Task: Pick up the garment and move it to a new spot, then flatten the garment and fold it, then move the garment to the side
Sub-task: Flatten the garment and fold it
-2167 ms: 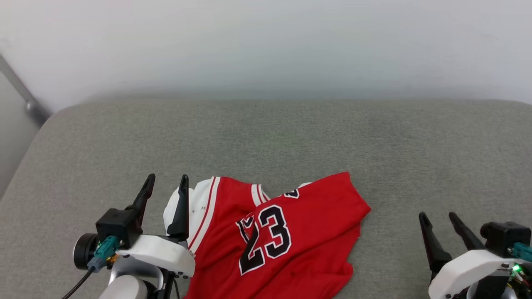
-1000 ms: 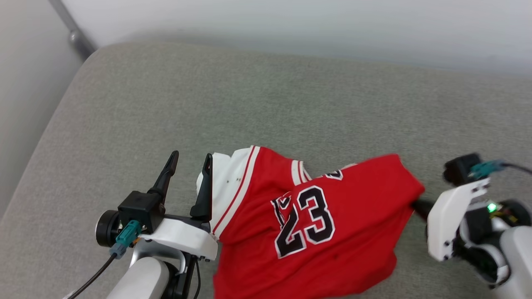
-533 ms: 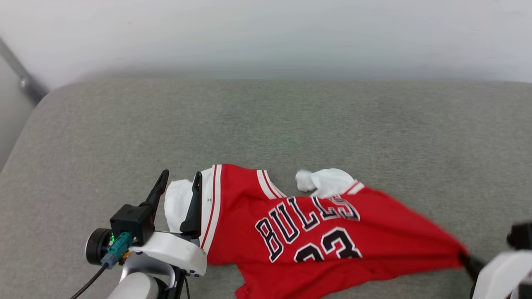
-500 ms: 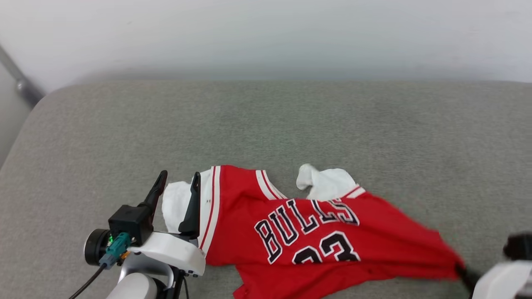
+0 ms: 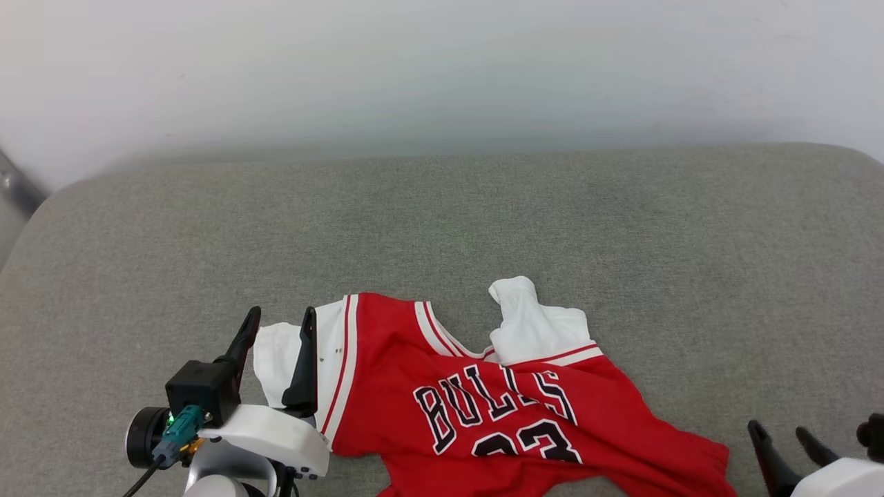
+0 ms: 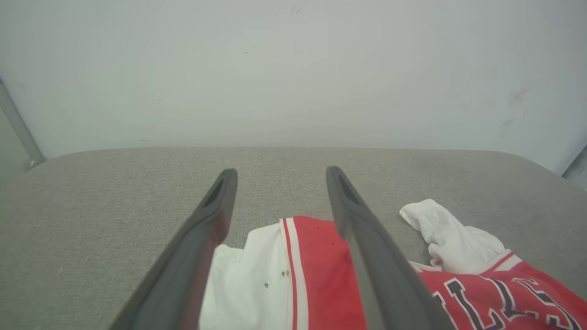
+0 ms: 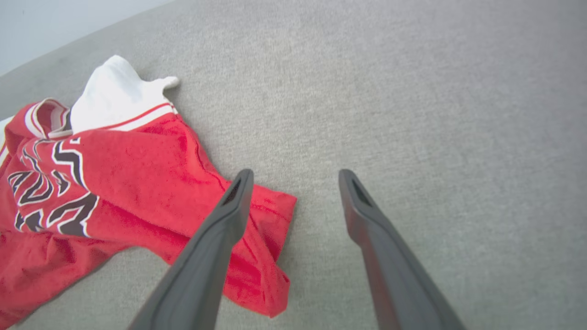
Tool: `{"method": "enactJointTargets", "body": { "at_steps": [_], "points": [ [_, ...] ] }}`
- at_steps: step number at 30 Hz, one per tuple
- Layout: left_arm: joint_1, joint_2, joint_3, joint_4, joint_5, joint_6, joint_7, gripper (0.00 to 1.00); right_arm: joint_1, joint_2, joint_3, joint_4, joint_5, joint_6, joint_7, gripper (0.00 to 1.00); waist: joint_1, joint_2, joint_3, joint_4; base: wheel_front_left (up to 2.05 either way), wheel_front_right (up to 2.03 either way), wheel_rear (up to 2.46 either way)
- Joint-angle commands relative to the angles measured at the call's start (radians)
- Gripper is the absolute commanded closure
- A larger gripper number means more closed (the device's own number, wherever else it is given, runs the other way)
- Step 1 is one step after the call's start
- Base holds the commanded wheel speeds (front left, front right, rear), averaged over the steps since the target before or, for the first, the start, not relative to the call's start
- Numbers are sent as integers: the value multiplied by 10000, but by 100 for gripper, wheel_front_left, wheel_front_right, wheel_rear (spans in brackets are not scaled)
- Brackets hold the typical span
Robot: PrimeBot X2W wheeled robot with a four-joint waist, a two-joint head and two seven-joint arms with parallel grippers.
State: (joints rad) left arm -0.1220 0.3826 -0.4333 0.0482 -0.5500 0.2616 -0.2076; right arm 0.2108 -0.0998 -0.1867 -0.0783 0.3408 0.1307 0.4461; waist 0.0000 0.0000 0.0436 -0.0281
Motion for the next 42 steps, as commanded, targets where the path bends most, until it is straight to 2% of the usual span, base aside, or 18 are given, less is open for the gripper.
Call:
{"method": "enactJointTargets", "body": {
  "at_steps": [1,6,10,15,21,28,33,34,35,36,42],
  "points": [
    [74,5,8,-81,8,75,-10,0,-341,-117,-85,56,-67,-1,-414,0,0,0,-26,51,0,0,0],
    [-177,-61,-54,-230,101,102,-48,0,-1508,-496,31,545,-66,-1,-1051,0,0,0,190,325,0,0,0],
    [-536,-150,-110,-331,304,58,-175,0,-2795,-969,536,1249,232,-1,-755,0,0,0,650,665,0,0,0],
    [-1100,-388,-266,-288,480,-80,-306,0,-4432,-1805,1951,2217,956,1,1096,0,0,0,1299,1157,0,0,0],
    [-1651,-772,-387,-165,624,-311,-455,0,-5858,-2395,2995,2828,1600,-1,3176,0,0,0,2006,1802,0,0,0],
    [-1997,-1173,-345,8,787,-496,-552,0,-6989,-2952,4036,3317,1921,-1,4313,0,0,0,2707,2244,0,0,0],
    [-2073,-1407,-237,241,889,-652,-586,0,-7089,-3235,4894,3881,2280,1,5069,0,0,0,2923,2390,0,0,0],
    [-2062,-1453,-195,268,924,-670,-590,0,-7071,-3244,5012,3943,2373,1,5153,23,0,0,2918,2392,0,0,0],
    [-2032,-1499,-155,281,939,-690,-591,0,-7061,-3256,5120,3976,2464,1,5194,70,0,0,2903,2385,0,0,0],
    [-1980,-1544,-108,299,980,-720,-592,0,-7062,-3276,5190,3986,2567,1,5198,100,0,0,2888,2375,0,0,0],
    [-1796,-1671,139,431,1131,-927,-596,0,-7481,-3620,5258,3775,2770,-1,4632,100,0,0,2721,2284,0,0,0]
  ]
}}
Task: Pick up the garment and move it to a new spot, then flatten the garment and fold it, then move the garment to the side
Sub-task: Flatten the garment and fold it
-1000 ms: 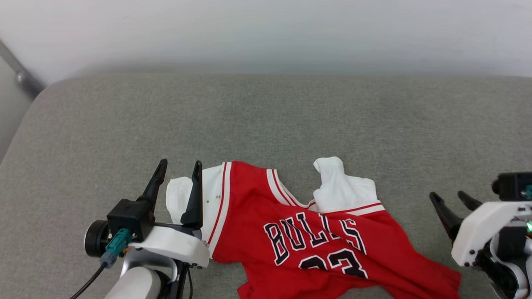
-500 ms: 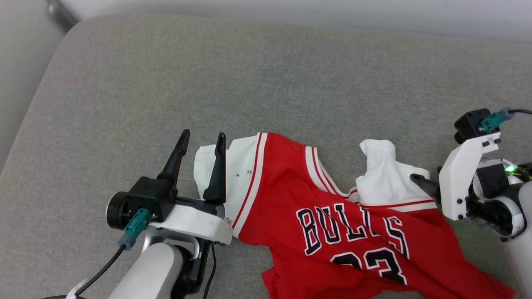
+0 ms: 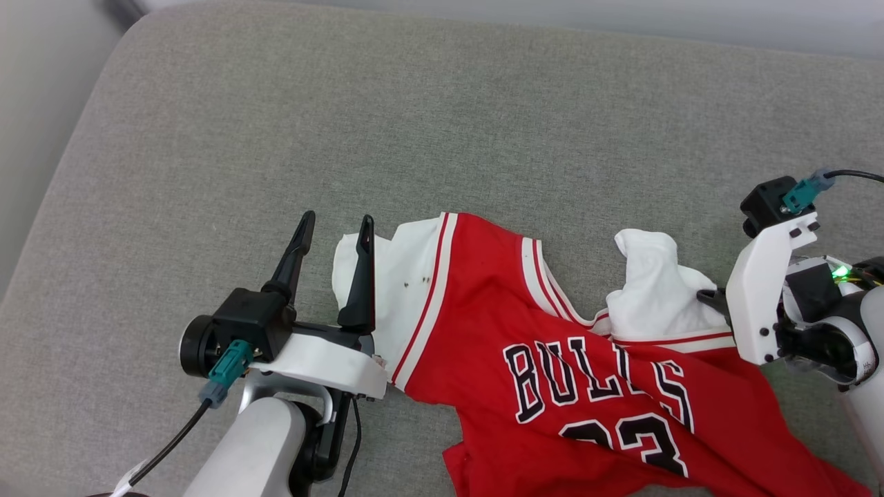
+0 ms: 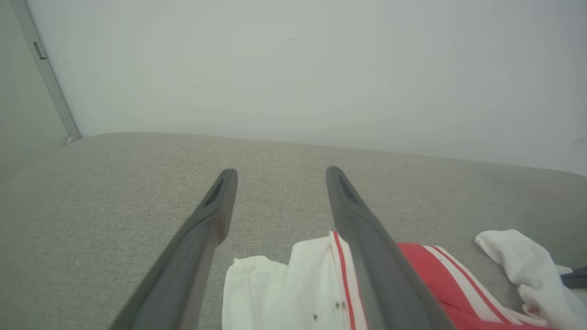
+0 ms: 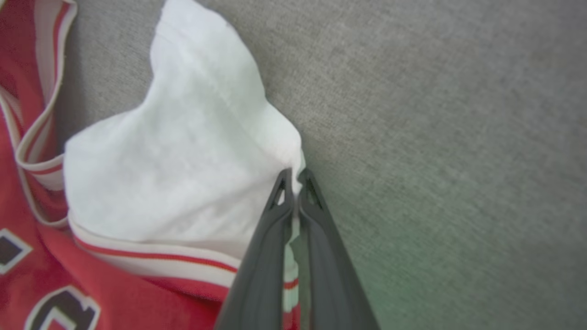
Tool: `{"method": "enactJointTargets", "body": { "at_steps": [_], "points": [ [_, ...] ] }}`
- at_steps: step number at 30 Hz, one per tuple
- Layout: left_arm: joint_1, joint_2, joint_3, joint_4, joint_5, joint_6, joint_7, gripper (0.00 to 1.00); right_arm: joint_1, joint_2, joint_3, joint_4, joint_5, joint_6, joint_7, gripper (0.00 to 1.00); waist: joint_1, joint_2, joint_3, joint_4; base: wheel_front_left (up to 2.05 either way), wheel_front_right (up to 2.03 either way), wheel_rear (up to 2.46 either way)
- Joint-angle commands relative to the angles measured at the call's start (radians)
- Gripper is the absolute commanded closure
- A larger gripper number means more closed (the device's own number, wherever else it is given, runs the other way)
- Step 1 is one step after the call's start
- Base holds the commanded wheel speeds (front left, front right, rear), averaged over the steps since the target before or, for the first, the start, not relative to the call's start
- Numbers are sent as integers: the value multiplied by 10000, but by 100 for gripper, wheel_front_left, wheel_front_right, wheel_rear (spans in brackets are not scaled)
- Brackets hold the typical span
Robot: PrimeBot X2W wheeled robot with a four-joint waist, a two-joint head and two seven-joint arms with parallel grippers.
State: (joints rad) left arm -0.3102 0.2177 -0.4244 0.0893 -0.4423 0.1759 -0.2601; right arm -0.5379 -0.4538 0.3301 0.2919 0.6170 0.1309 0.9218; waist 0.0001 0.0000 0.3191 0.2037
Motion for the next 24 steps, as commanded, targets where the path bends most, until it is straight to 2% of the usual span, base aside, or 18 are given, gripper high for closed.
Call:
{"method": "enactJointTargets", "body": {
  "at_steps": [1,6,11,15,19,20,21,22,23,24],
  "points": [
    [102,-40,79,34,88,-79,-70,0,-108,-157,34,-13,2,-4,-299,100,-1,0,-64,-60,0,0,0],
    [302,-6,337,77,173,-142,-62,0,-135,-329,-643,-547,-237,-3,-1166,100,-1,0,-325,-338,0,0,0],
    [673,147,651,143,169,-115,-61,0,746,-351,-2081,-1100,-865,-3,-1674,100,-1,0,-711,-778,0,0,0],
    [990,288,751,172,151,-2,-48,0,1984,56,-3620,-1459,-1304,-4,-1872,100,-1,0,-1024,-1137,0,0,0],
    [1154,383,751,116,99,25,83,0,3491,871,-5274,-1627,-1663,-3,-2135,100,-1,0,-1222,-1375,0,0,0],
    [1169,396,743,82,112,33,108,0,3876,1140,-5560,-1523,-1716,-3,-2180,100,-1,0,-1259,-1413,0,0,0],
    [1185,415,730,51,118,60,157,0,4208,1377,-5757,-1429,-1793,-3,-2265,96,-1,0,-1289,-1434,0,0,0],
    [1185,415,730,51,118,60,157,0,4208,1377,-5757,-1429,-1793,-3,-2265,96,-1,0,-1289,-1434,0,0,0],
    [1250,483,740,-16,95,104,247,0,4920,1995,-6078,-1040,-1936,-3,-2640,3,-1,0,-1416,-1534,0,0,0],
    [1286,506,754,-37,75,120,259,0,5015,2104,-6115,-970,-2042,-3,-2911,0,-1,0,-1456,-1567,0,0,0]
  ]
}}
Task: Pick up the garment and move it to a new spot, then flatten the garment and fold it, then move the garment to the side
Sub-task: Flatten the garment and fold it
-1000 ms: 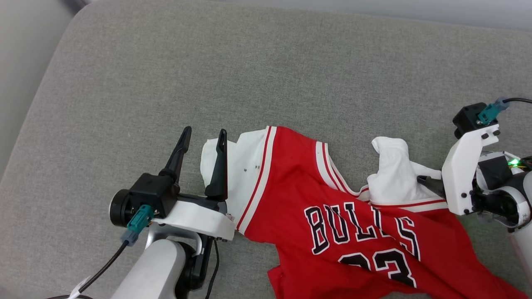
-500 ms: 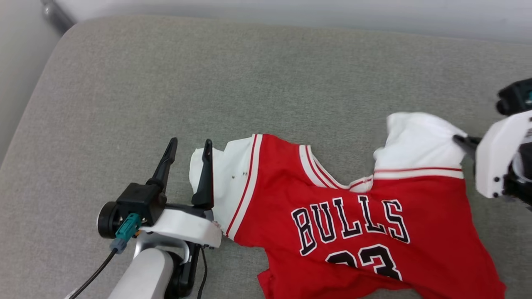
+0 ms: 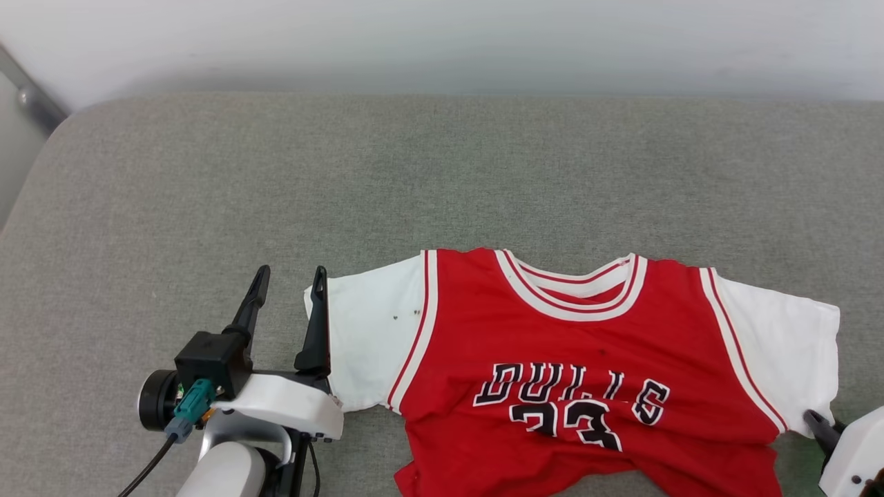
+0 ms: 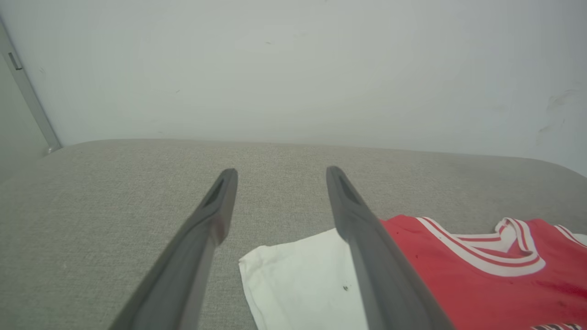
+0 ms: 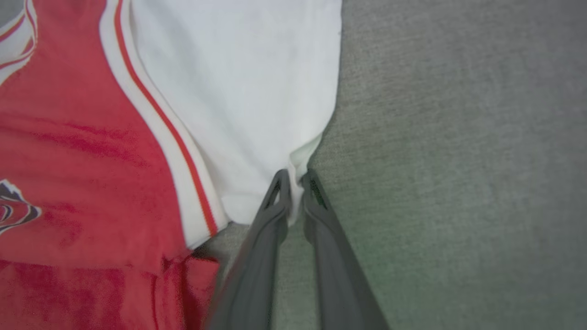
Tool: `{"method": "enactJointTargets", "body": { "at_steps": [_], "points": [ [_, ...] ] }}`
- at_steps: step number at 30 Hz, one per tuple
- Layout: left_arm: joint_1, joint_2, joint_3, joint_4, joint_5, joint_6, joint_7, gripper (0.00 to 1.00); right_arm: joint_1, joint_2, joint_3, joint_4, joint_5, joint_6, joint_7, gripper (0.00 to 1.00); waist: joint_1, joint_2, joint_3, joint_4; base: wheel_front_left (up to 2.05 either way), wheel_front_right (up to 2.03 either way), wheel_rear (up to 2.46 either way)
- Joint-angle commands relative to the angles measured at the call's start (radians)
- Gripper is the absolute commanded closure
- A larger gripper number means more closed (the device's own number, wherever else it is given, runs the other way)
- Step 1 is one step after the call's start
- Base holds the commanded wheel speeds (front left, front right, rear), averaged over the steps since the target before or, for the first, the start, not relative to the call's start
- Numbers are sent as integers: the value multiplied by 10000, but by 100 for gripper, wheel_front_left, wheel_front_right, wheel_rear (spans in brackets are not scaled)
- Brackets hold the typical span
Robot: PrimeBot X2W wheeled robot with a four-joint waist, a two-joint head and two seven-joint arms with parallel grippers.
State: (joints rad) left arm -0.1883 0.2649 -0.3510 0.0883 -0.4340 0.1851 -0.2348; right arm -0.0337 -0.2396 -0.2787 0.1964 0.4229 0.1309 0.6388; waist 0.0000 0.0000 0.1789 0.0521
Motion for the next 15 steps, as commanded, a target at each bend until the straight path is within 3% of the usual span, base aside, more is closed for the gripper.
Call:
{"method": "enactJointTargets", "body": {
  "at_steps": [1,9,15],
  "points": [
    [112,57,37,-46,-30,41,27,0,70,125,-68,38,-139,-3,-392,0,0,0,-95,-82,0,0,0],
    [580,315,193,-41,-205,176,226,0,7,498,37,-476,-952,-3,-3892,0,0,0,-672,-313,0,0,0],
    [920,503,339,-38,-353,265,362,0,246,744,582,-1246,-1724,-3,-5660,0,0,0,-1144,-369,0,0,0]
  ]
}}
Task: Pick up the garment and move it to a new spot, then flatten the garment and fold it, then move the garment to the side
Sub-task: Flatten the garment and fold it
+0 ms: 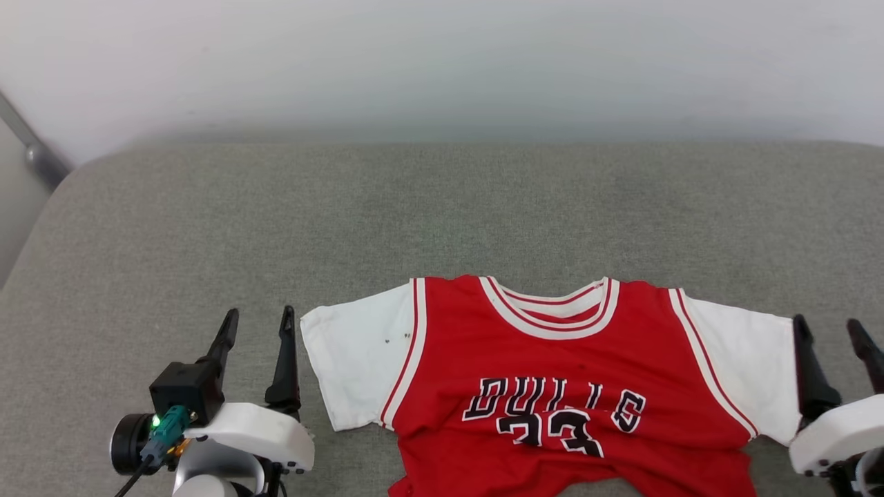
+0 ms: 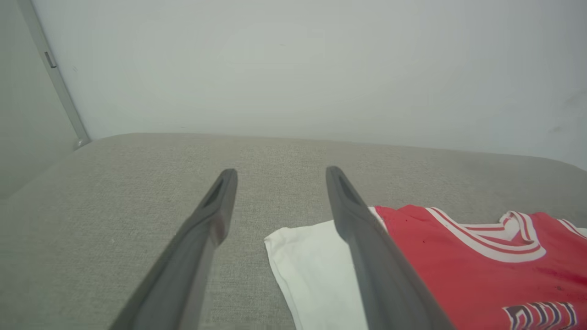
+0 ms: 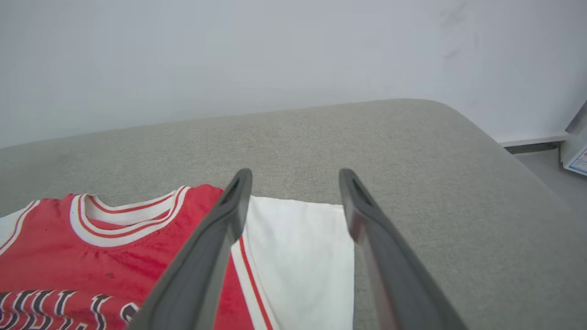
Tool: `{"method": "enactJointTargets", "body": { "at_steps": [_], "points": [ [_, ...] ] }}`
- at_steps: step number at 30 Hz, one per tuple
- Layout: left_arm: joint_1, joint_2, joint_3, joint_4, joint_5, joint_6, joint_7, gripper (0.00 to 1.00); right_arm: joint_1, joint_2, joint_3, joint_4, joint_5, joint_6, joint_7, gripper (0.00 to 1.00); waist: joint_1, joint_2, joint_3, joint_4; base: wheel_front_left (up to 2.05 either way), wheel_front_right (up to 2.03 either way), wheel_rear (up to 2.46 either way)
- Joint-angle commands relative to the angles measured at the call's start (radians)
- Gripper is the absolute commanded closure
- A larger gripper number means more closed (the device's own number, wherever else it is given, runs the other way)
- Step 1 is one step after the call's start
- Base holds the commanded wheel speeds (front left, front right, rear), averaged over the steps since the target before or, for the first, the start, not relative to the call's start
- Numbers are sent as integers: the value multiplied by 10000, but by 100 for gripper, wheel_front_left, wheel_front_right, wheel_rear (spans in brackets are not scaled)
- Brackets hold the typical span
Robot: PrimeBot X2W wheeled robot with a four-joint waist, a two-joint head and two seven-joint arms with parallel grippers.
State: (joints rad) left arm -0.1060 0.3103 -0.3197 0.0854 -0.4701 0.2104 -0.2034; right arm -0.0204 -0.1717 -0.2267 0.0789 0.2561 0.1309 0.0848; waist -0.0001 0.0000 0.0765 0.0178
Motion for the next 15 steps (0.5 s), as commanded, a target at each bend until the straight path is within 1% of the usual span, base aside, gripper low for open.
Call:
{"method": "enactJointTargets", "body": {
  "at_steps": [1,4,7,11,15],
  "points": [
    [146,75,38,-16,-22,31,59,0,188,97,199,-192,-185,-3,-306,0,1,0,-197,-32,0,0,0],
    [326,160,81,-18,-75,108,173,0,437,273,700,-722,-488,-3,-751,0,1,0,-431,-91,0,0,0],
    [460,262,155,9,-131,202,296,0,757,465,1216,-1271,-811,-3,-866,0,1,0,-585,-216,0,0,0],
    [652,471,307,135,-243,276,480,0,1234,771,1713,-1862,-989,-3,-795,0,1,0,-704,-531,0,0,0],
    [616,779,367,392,-393,178,961,0,1499,926,2041,-2296,-1116,-3,-650,0,1,0,-711,-961,0,0,0]
  ]
}}
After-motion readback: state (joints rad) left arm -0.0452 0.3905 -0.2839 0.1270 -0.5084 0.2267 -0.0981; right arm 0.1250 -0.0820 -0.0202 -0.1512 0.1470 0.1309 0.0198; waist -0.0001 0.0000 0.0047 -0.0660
